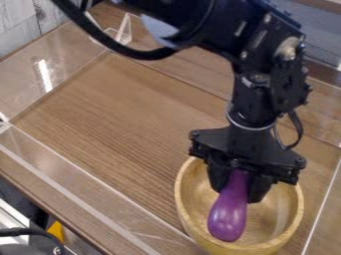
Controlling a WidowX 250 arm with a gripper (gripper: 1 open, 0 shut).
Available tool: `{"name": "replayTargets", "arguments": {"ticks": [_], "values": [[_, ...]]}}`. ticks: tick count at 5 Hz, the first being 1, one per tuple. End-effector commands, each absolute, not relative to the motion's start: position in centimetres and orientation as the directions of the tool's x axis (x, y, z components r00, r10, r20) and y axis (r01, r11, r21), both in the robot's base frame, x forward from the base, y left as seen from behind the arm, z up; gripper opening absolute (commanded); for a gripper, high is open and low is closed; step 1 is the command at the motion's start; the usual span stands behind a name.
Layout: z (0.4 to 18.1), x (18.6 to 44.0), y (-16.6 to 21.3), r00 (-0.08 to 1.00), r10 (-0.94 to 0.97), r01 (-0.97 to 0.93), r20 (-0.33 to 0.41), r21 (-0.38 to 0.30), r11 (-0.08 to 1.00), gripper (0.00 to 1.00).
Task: Put the purple eggplant in the brown bowl
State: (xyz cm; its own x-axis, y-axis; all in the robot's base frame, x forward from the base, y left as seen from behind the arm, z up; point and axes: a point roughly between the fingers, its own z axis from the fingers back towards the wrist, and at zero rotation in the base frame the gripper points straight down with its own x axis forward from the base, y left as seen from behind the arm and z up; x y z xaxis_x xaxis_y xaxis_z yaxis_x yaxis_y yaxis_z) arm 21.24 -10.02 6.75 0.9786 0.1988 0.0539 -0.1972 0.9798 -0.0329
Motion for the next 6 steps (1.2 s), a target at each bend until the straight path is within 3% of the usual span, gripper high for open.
{"name": "replayTargets", "arguments": {"ticks": [1,6], "values": [[6.8,21.9,-10.4,0.978,0.190,-0.186,0.081,-0.046,0.981,0.00],[6.6,22.9,-8.6,0.972,0.217,-0.215,0.085,-0.035,0.976,0.00]]}}
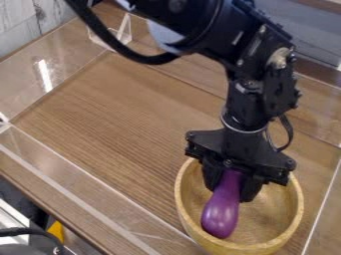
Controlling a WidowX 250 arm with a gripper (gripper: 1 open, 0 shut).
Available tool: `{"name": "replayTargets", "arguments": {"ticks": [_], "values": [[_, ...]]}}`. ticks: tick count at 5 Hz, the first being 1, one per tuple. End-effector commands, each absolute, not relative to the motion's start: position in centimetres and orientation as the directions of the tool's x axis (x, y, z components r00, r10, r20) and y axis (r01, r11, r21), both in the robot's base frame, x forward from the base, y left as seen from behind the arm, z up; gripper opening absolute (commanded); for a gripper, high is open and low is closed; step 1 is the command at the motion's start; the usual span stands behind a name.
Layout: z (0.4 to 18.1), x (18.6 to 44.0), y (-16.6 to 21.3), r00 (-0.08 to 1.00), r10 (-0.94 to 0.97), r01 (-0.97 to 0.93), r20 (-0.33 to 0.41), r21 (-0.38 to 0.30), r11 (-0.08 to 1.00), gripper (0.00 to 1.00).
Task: Put the purple eggplant in the brown bowl
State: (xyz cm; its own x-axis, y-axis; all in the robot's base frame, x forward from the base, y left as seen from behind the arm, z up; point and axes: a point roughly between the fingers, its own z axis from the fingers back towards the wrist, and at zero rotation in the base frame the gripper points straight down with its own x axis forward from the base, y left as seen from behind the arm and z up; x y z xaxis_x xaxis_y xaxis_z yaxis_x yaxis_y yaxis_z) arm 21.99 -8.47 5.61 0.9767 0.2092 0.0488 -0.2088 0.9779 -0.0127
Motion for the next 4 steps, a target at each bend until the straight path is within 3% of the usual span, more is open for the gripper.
{"name": "replayTargets", "arguments": {"ticks": [1,4], "values": [[6.7,22.9,-8.4,0.976,0.199,-0.197,0.085,-0.034,0.980,0.00],[7.2,23.4,-9.6,0.965,0.246,-0.244,0.089,-0.033,0.969,0.00]]}}
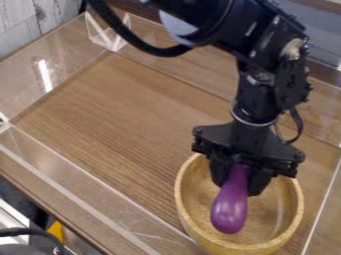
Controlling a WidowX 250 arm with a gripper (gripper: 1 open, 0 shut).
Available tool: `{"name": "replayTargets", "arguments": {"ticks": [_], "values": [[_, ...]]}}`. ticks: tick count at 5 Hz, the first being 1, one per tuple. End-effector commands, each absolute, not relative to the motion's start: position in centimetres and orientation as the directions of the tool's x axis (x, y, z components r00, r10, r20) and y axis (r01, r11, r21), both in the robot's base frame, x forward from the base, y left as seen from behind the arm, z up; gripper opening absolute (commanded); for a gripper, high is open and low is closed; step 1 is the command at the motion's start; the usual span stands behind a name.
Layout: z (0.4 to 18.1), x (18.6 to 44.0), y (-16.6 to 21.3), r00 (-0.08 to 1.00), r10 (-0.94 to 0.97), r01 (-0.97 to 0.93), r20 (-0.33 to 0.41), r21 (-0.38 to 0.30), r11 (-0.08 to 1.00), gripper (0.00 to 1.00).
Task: Put the purple eggplant in the brown bowl
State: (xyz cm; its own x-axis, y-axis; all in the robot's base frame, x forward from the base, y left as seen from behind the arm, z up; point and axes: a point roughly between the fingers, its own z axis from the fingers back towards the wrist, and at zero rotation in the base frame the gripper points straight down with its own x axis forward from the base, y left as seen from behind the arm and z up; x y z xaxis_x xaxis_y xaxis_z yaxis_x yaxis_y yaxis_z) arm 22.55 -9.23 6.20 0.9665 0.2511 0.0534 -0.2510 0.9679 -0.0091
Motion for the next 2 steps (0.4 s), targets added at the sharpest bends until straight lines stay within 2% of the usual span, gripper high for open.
{"name": "replayTargets", "arguments": {"ticks": [1,2], "values": [[7.68,23.49,-10.35,0.957,0.277,-0.276,0.081,-0.028,0.961,1.00],[8.36,23.61,-10.45,0.968,0.239,-0.238,0.075,-0.025,0.971,1.00]]}}
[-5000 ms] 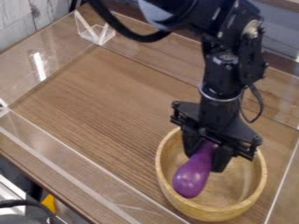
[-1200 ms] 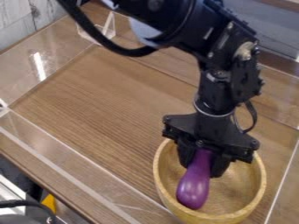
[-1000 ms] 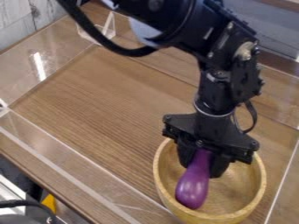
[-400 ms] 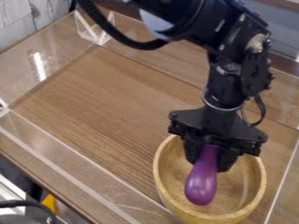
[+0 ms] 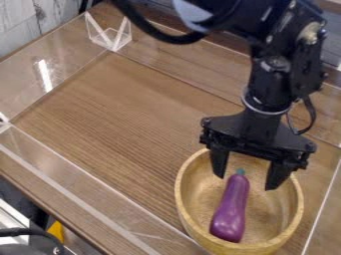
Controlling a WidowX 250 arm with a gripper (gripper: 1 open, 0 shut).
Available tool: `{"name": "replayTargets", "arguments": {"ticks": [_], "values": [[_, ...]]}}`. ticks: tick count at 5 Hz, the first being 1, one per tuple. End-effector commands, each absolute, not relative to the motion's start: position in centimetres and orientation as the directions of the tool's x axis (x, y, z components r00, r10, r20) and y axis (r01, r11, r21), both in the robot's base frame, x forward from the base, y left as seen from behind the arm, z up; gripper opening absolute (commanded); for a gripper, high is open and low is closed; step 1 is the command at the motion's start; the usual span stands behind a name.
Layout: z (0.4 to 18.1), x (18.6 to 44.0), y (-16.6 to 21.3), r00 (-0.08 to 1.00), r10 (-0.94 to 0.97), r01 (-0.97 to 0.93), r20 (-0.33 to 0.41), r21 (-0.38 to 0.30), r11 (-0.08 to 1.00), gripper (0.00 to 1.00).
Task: Put the purple eggplant in the brown bowl
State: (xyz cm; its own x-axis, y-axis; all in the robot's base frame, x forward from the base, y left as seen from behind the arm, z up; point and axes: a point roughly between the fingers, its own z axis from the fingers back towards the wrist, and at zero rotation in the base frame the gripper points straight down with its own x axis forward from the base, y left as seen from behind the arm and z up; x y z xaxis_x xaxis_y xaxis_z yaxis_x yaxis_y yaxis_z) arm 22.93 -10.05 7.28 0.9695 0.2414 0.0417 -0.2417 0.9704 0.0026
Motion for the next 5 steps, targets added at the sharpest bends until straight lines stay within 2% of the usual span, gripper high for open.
{"name": "replayTargets", "arguments": {"ticks": [1,3,5], "values": [[8.9,23.7,-10.5,0.977,0.200,-0.199,0.071,-0.019,0.980,1.00],[9.4,23.3,-10.2,0.970,0.236,-0.235,0.066,-0.016,0.972,1.00],[12.2,23.1,-9.8,0.913,0.402,-0.401,0.067,-0.022,0.916,1.00]]}}
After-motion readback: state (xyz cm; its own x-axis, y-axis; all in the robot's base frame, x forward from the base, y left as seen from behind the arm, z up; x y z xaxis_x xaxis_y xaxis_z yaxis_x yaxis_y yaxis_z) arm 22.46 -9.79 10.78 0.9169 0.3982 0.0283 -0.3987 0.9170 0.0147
